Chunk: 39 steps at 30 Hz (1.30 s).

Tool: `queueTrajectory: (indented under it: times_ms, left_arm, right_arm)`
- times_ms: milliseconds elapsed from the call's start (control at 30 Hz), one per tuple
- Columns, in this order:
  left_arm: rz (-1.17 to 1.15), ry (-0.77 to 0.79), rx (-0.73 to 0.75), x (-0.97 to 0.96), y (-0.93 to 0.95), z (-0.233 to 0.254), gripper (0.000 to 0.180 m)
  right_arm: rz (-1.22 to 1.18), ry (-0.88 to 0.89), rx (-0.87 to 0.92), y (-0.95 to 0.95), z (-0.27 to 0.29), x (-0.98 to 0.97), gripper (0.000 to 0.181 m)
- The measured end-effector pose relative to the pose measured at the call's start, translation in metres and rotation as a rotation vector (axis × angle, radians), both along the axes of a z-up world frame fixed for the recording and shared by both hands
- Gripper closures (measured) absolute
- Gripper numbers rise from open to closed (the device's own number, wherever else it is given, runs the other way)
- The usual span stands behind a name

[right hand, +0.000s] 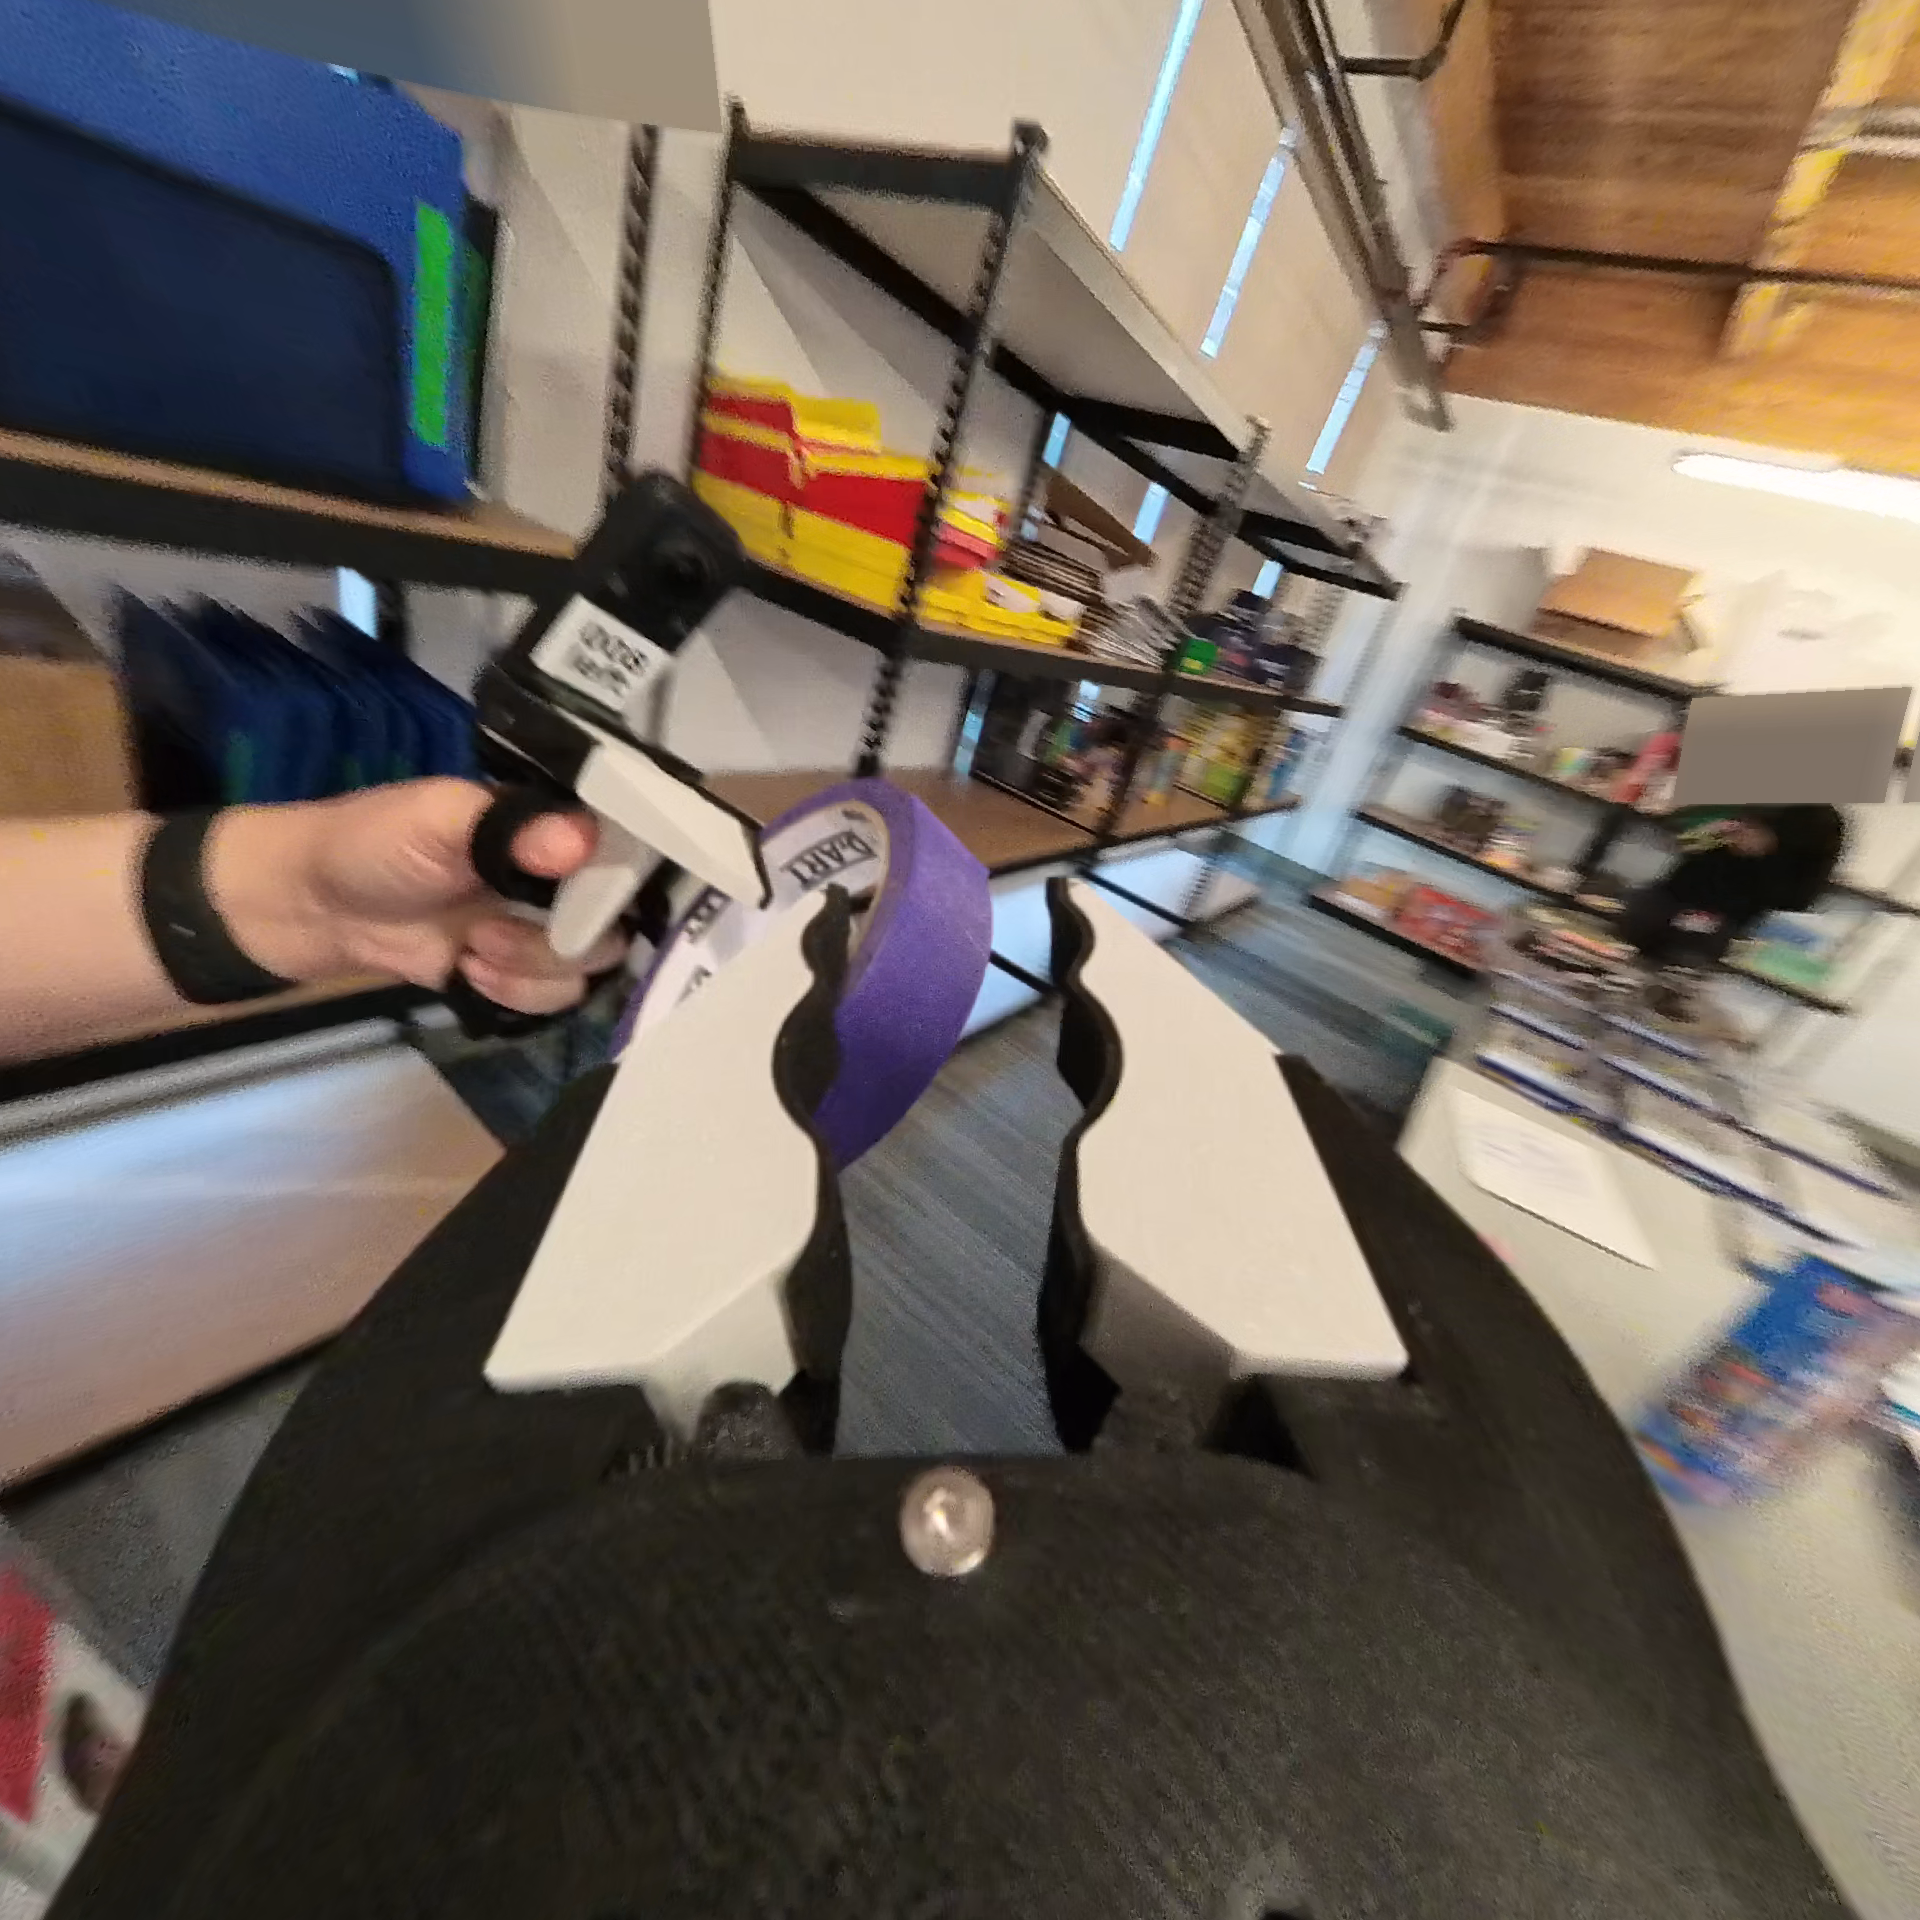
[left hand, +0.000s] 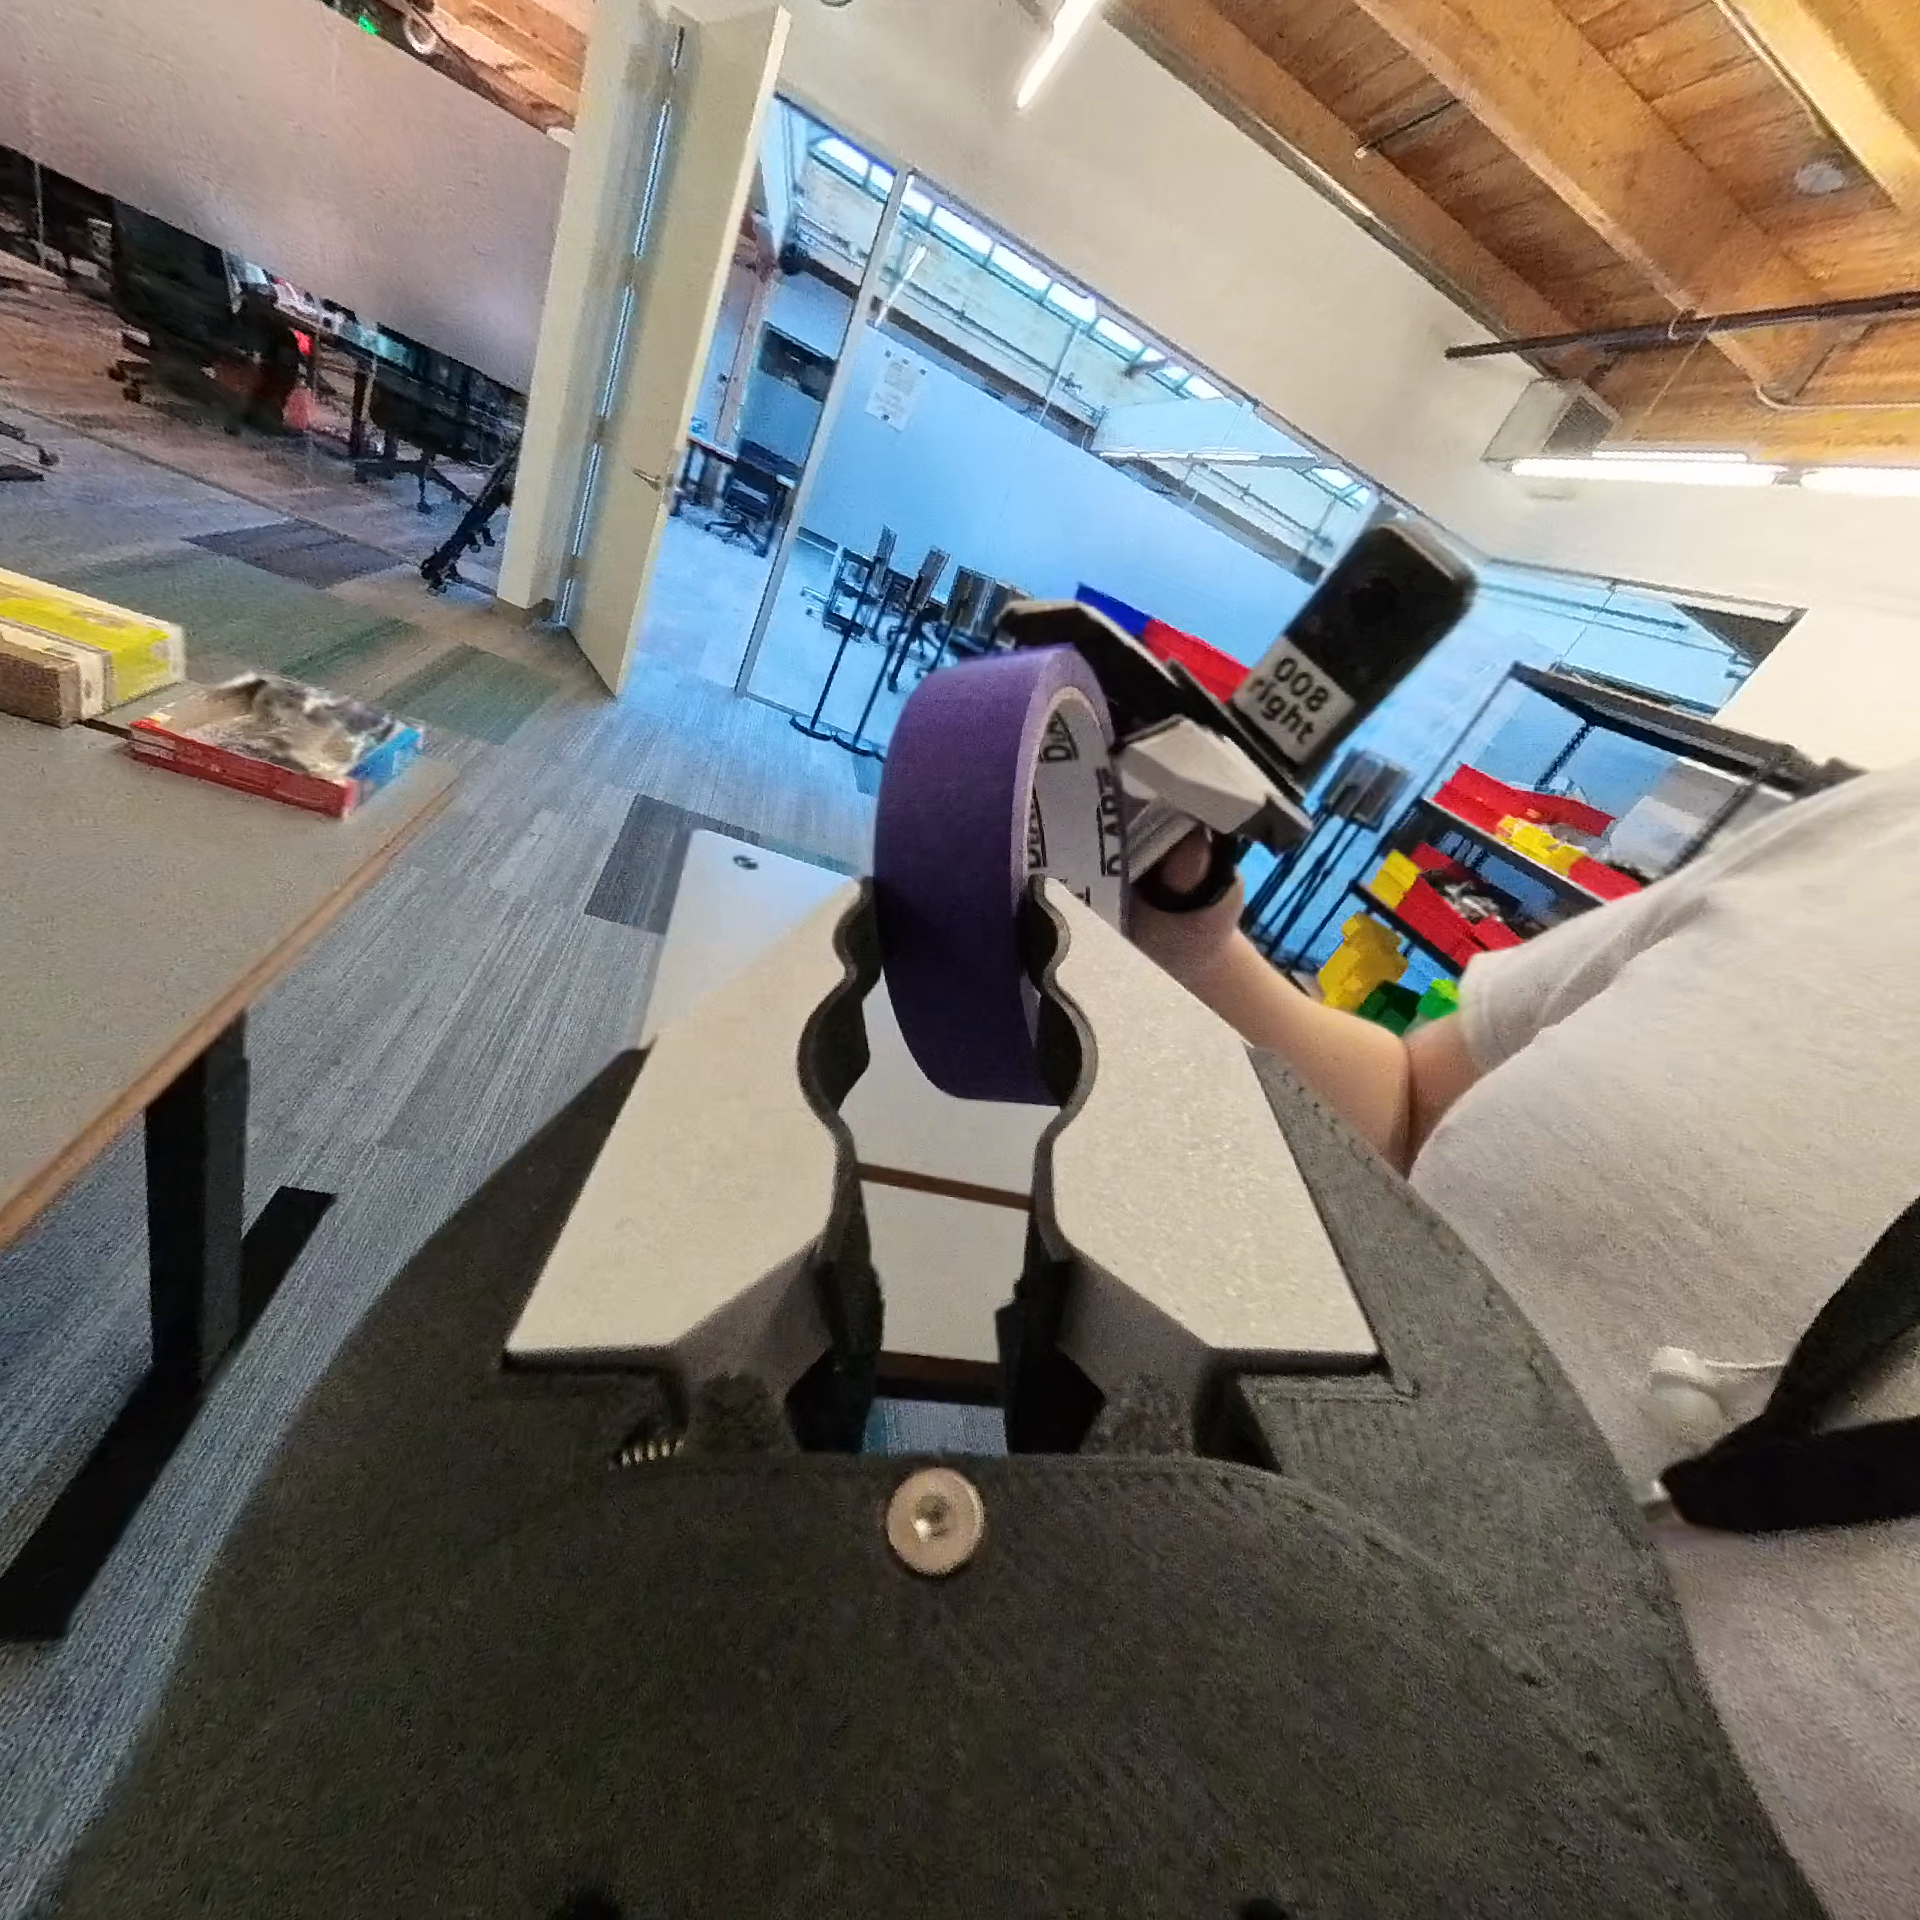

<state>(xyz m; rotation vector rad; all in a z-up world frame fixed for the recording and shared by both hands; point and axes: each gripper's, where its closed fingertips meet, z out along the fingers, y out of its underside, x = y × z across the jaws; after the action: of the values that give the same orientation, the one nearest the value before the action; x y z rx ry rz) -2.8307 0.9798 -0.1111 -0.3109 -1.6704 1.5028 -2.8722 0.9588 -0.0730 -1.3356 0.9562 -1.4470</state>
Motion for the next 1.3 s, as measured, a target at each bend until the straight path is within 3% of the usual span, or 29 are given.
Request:
queueTrajectory:
  times_ms: [167, 367, 500, 633, 667, 700, 733, 767, 1000, 1167, 1300]
  left_arm:
    - [-0.109, 0.092, -0.026, 0.081, -0.052, 0.001, 0.154]
    - [-0.273, 0.186, -0.061, 0.187, -0.127, -0.008, 0.155]
    - [-0.423, 0.285, -0.042, 0.231, -0.18, -0.015, 0.155]
    - [-0.545, 0.367, 0.013, 0.244, -0.243, -0.028, 0.155]
    - [-0.537, 0.362, 0.025, 0.245, -0.263, -0.034, 0.149]
    - [-0.516, 0.361, 0.032, 0.25, -0.285, -0.039, 0.127]
    - [-0.479, 0.362, 0.048, 0.256, -0.311, -0.047, 0.117]
    - [-0.419, 0.352, 0.073, 0.265, -0.34, -0.058, 0.115]
    - [0.208, -0.026, 0.202, 0.307, -0.569, -0.163, 0.105]
    - [0.446, -0.291, 0.249, 0.297, -0.716, -0.202, 0.091]
    - [0.621, -0.361, 0.29, 0.303, -0.807, -0.212, 0.081]
  right_arm:
    - [0.503, 0.071, 0.444, -0.064, -0.006, 0.085, 0.118]
    - [1.123, 0.125, 0.782, -0.1, -0.029, 0.172, 0.132]
    - [1.211, 0.033, 0.958, -0.131, -0.03, 0.217, 0.162]
    - [1.075, -0.042, 0.977, -0.176, -0.038, 0.239, 0.171]
    - [1.016, -0.05, 0.974, -0.189, -0.042, 0.241, 0.172]
    - [0.966, -0.054, 0.953, -0.2, -0.046, 0.24, 0.173]
    - [0.906, -0.052, 0.938, -0.213, -0.051, 0.238, 0.173]
    - [0.845, -0.044, 0.935, -0.229, -0.056, 0.234, 0.173]
    - [0.372, -0.083, 0.885, -0.373, -0.084, 0.149, 0.173]
    - [0.113, -0.018, 0.863, -0.486, -0.104, 0.073, 0.173]
    - [-0.005, 0.069, 0.811, -0.551, -0.122, 0.028, 0.174]
